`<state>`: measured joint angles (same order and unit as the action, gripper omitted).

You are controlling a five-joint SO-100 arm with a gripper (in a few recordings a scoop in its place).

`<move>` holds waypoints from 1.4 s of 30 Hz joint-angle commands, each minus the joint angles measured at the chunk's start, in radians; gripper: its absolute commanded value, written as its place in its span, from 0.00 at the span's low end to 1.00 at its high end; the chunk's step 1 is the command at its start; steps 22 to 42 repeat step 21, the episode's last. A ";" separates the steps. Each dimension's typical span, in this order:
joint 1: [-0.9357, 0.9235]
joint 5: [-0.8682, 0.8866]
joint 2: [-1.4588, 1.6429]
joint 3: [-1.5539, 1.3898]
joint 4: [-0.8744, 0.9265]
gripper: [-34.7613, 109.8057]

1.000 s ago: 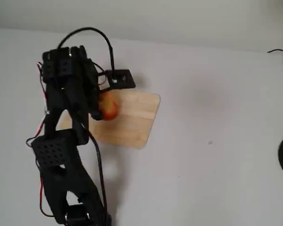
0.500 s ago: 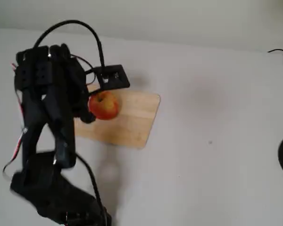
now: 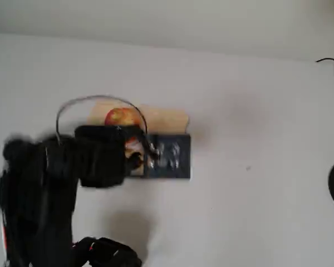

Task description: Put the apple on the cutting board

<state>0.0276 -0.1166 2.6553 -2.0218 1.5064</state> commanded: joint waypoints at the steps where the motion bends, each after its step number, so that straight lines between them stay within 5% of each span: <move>1: -0.055 -0.017 0.239 -0.339 -0.135 0.28; 14: -0.114 -0.101 0.634 -0.948 -0.216 0.24; 42: -0.110 -0.101 0.634 -0.950 -0.215 0.24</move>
